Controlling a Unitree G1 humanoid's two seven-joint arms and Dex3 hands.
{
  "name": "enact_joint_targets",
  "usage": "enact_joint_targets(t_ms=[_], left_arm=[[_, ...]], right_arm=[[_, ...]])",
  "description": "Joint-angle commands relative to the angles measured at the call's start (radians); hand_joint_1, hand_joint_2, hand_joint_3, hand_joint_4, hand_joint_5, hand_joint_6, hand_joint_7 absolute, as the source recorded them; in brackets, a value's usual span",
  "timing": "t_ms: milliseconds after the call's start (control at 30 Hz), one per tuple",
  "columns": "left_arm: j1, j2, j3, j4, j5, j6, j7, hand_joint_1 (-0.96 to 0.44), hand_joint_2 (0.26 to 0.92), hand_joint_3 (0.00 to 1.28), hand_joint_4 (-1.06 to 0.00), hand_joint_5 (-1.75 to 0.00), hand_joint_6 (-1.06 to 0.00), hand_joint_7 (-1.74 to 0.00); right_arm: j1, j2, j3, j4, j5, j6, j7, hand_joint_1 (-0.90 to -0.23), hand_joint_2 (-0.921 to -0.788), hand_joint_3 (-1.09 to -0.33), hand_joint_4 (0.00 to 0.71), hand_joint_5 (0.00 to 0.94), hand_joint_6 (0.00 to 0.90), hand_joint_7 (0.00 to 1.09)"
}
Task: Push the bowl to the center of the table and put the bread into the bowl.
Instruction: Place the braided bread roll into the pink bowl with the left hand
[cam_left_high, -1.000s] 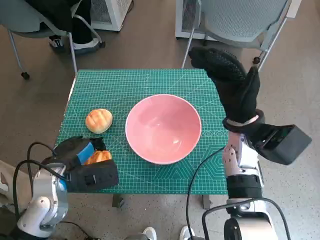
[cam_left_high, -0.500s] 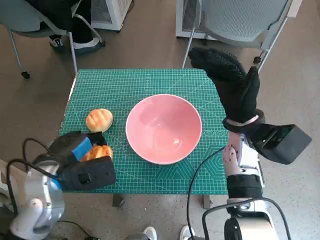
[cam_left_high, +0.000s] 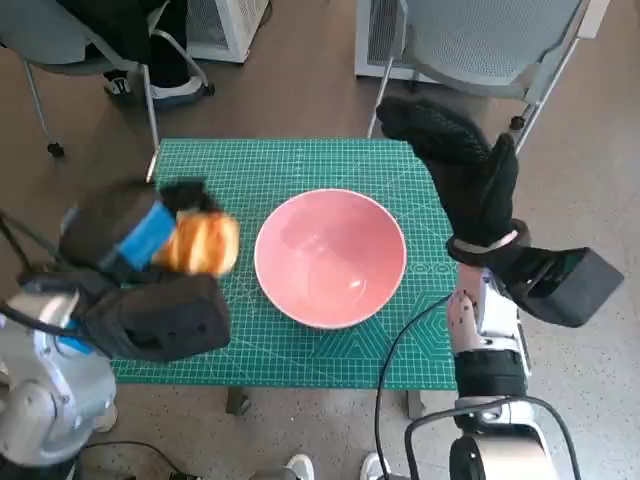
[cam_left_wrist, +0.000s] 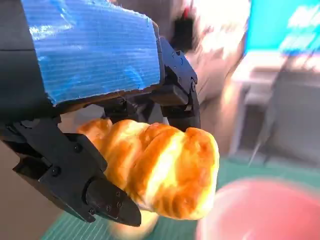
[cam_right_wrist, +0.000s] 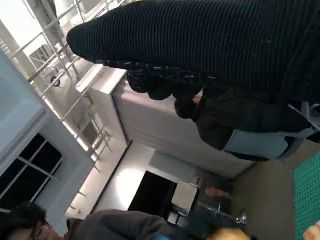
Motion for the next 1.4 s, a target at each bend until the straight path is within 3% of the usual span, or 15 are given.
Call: enact_joint_targets(t_ms=[33,300,600,833,933,1100,1200,1267,1300,1333,1367,1400], left_arm=[[-0.100,-0.052,-0.055,0.021,0.034,-0.028,0.010,0.00,0.818,0.15,-0.85,-0.98,-0.71,-1.11],[-0.201,-0.133,-0.147,0.129,0.038,-0.097,0.012,0.00,0.849,0.10,-0.85,-1.05,-0.70,-1.04],[-0.306,-0.228,-0.226,0.348,0.038,-0.189,0.052,0.00,0.907,0.05,-0.78,-1.11,-0.63,-1.13],[-0.348,-0.276,-0.243,0.441,0.000,-0.206,0.023,0.00,0.908,0.09,-0.71,-1.23,-0.61,-1.11],[-0.351,-0.298,-0.239,0.491,-0.042,-0.244,0.047,0.00,0.906,0.11,-0.68,-1.29,-0.61,-1.08],[-0.347,-0.318,-0.232,0.549,-0.085,-0.298,0.100,0.00,0.848,0.22,-0.68,-1.33,-0.62,-1.06],[-0.350,-0.333,-0.232,0.588,-0.114,-0.305,0.095,0.00,0.885,0.21,-0.60,-1.33,-0.56,-1.18],[-0.344,-0.330,-0.232,0.583,-0.124,-0.287,0.066,0.21,0.906,0.24,-0.51,-1.40,-0.43,-0.85],[-0.340,-0.328,-0.232,0.575,-0.127,-0.276,0.051,0.15,0.869,0.22,-0.41,-1.19,-0.37,-0.76],[-0.335,-0.323,-0.231,0.564,-0.131,-0.262,0.031,0.06,0.823,0.19,-0.30,-0.79,-0.32,-0.60],[-0.332,-0.319,-0.230,0.556,-0.134,-0.252,0.017,-0.03,0.791,0.15,-0.20,-0.51,-0.27,-0.44],[-0.330,-0.316,-0.230,0.549,-0.136,-0.246,0.009,-0.07,0.782,0.12,-0.17,-0.41,-0.26,-0.38]], right_arm=[[0.008,-0.005,-0.003,0.016,0.007,0.010,0.011,-0.708,-0.921,-0.916,0.113,0.000,0.085,0.28],[0.014,-0.014,-0.007,-0.002,0.009,0.021,0.013,-0.709,-0.921,-0.916,0.113,0.000,0.077,0.29],[0.027,-0.025,-0.008,-0.031,0.006,0.034,0.008,-0.710,-0.921,-0.907,0.112,0.000,0.062,0.32],[0.040,-0.032,-0.008,-0.056,0.005,0.044,0.004,-0.709,-0.921,-0.898,0.114,0.001,0.042,0.33],[0.043,-0.037,-0.010,-0.061,0.005,0.047,0.003,-0.709,-0.921,-0.896,0.115,0.001,0.038,0.34],[0.048,-0.038,-0.010,-0.070,0.005,0.050,0.001,-0.709,-0.921,-0.894,0.115,0.001,0.036,0.35],[0.051,-0.038,-0.010,-0.077,0.006,0.051,0.000,-0.711,-0.921,-0.893,0.111,0.000,0.034,0.35],[0.051,-0.038,-0.011,-0.079,0.007,0.051,0.000,-0.713,-0.921,-0.892,0.101,0.000,0.032,0.35],[0.051,-0.037,-0.011,-0.080,0.007,0.052,0.000,-0.714,-0.921,-0.891,0.097,0.000,0.032,0.36],[0.051,-0.037,-0.011,-0.081,0.008,0.052,0.000,-0.715,-0.921,-0.891,0.092,0.000,0.031,0.36],[0.052,-0.037,-0.011,-0.082,0.008,0.052,0.000,-0.716,-0.921,-0.890,0.086,0.000,0.030,0.36],[0.053,-0.036,-0.011,-0.084,0.008,0.053,0.000,-0.716,-0.921,-0.890,0.084,0.000,0.029,0.36]])
